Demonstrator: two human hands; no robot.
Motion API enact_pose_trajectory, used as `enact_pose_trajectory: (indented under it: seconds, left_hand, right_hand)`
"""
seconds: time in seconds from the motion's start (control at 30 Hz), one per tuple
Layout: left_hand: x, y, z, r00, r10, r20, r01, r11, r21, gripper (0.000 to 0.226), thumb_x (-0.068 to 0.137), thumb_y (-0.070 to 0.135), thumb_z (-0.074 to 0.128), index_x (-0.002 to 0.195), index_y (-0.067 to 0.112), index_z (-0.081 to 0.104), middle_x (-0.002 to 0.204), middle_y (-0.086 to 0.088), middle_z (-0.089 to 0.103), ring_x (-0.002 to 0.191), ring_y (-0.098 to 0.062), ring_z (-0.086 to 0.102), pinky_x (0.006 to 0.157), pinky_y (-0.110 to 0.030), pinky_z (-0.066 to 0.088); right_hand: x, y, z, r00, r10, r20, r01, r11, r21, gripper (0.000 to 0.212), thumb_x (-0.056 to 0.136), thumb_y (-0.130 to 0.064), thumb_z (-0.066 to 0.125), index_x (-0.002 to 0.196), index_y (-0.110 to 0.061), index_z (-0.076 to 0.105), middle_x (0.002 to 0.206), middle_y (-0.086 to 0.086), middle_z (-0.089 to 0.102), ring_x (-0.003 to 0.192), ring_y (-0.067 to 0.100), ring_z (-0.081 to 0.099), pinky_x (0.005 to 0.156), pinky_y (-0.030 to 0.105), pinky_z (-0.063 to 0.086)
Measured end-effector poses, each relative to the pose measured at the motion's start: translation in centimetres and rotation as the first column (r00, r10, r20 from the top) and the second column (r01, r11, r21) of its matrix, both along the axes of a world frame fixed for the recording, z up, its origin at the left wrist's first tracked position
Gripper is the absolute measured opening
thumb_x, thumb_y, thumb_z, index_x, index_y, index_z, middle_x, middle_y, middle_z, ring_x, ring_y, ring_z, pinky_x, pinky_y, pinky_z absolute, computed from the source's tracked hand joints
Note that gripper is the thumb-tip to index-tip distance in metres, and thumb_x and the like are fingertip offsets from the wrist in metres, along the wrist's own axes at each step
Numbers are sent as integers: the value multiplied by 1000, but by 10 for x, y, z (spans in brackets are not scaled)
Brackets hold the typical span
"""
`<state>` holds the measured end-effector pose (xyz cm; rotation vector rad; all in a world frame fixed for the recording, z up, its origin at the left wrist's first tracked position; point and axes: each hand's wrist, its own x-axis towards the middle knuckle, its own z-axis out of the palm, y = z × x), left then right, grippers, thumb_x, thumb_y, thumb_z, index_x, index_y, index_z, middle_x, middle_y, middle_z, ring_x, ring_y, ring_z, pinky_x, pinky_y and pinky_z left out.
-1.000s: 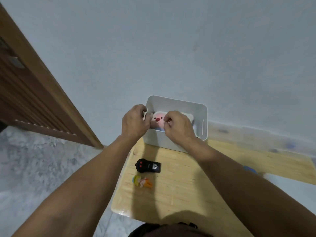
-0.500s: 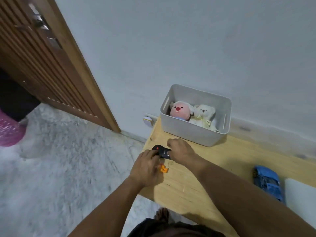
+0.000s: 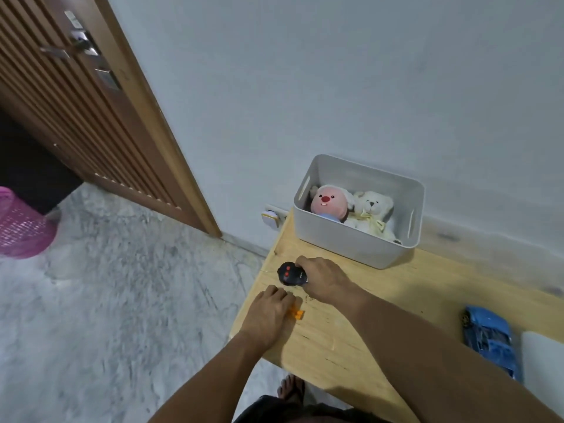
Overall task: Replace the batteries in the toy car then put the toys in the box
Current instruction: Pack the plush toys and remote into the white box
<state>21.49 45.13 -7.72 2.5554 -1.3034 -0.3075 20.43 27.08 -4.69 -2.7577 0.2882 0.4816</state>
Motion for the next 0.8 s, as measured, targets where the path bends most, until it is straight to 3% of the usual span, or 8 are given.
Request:
enact_pose_trajectory:
  seconds: [0.07,0.2,0.3,0.4,0.53,0.67,0.8]
  left_hand:
    - [2,3,1,1000,-4,-27,4,1000,16,23,78,12,68,101,16,67,92,0,67,88,-22,58,69,-32,52]
    - [12,6,11,1000,19,-16,-20,999,-45,21,91,9,55,110,13,64,103,-2,64,100,-21,52,76,-28,43]
    - [22,5,22,998,65,-6,-65,990,-127,19,88,11,62,104,17,68,93,0,66,90,-19,55,69,-26,46]
    - [36,-4,37,993,115,-21,-117,974,-196,17,85,10,66,100,15,71,86,-2,65,73,-20,57,59,-34,53]
    - [62,-26,75,993,115,-14,-114,945,-306,19,83,1,62,98,10,68,83,-6,58,68,-25,56,55,-34,47]
    - [85,-57,114,992,125,15,-107,900,-423,12,92,4,56,101,9,63,93,-5,60,86,-18,48,70,-29,42]
    - [94,-84,144,987,160,-32,-155,853,-498,14,94,21,57,103,10,58,93,-4,59,91,-18,45,70,-24,32]
  right_hand:
    - [2,-1,4,1000,-7,11,7,1000,-2,42,79,-22,67,115,-27,48,102,2,64,88,25,59,73,42,55]
    - [12,-1,28,993,-50,103,43,996,74,51,74,-28,71,118,-30,47,102,1,65,89,25,60,73,37,54]
    - [24,0,60,976,-99,192,64,981,183,54,71,-26,71,120,-29,49,103,0,67,90,25,62,72,33,52]
    - [33,-1,101,940,-163,299,80,959,273,55,69,-24,68,121,-29,51,104,-2,69,94,22,64,78,35,55]
    - [39,-20,148,880,-285,381,146,924,354,50,69,-25,70,118,-27,56,100,-6,70,95,20,65,85,36,53]
    - [30,-55,170,839,-370,399,254,915,315,52,68,-25,70,118,-28,56,99,-4,67,93,21,63,82,35,54]
    - [14,-96,162,811,-458,363,440,888,137,57,65,-22,73,119,-27,55,105,4,68,97,29,62,71,30,48]
